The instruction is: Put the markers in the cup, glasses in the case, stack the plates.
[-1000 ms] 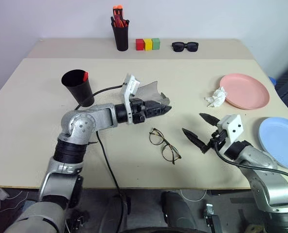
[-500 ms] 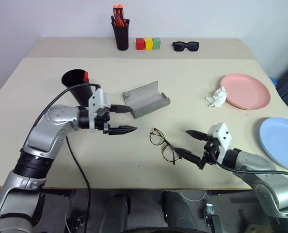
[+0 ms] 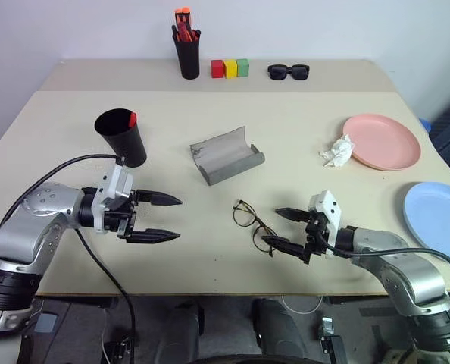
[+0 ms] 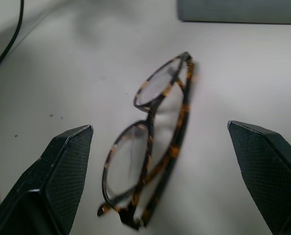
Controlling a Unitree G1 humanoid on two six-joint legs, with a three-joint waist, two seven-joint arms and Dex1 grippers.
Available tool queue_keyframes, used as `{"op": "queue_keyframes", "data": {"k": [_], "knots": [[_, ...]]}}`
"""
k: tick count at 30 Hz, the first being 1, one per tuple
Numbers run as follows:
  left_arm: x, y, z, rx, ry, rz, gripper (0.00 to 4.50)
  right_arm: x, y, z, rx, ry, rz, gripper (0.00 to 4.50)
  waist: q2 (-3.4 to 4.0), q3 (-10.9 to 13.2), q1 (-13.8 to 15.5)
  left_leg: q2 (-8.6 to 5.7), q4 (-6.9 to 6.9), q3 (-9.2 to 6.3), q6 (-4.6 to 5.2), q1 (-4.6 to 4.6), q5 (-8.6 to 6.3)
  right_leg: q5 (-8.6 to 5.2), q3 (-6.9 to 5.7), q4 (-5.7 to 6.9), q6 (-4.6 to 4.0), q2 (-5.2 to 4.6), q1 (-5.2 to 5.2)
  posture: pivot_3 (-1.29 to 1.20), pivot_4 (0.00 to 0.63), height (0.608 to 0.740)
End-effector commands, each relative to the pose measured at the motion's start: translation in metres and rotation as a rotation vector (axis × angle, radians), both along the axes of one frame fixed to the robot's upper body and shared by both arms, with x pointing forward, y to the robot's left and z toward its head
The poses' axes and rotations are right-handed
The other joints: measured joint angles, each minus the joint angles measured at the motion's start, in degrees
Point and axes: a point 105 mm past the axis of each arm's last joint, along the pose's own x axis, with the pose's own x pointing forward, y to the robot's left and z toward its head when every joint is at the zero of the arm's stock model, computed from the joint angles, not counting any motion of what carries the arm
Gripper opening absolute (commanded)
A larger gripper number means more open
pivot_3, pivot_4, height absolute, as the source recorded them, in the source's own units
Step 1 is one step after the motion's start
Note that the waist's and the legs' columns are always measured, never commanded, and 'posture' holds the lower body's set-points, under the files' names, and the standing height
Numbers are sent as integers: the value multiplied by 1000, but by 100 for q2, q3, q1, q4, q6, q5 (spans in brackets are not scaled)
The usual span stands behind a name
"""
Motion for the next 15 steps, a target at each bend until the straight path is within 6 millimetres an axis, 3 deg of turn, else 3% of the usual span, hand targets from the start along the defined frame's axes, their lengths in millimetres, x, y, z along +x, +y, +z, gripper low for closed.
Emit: {"op": "queue_keyframes", "data": {"k": [1,12,15], "knots": [[-5,-4,11,-4,-54,-25,3538,-3,7,3,12,16,57,4500,0,0,21,-1,1,0,0,-1,0,0,0,-1,0,0,0,0,150,740],[-12,-9,4,14,-68,-34,3538,1,19,1,-8,64,145,4500,2,1,-18,0,0,2,0,1,0,1,1,3,1,1,-2,0,150,740],[-12,-12,1,8,-73,-31,3613,1,24,-1,-14,82,175,3684,2,1,-5,0,0,1,0,1,0,1,0,3,1,1,-2,0,150,740]]}}
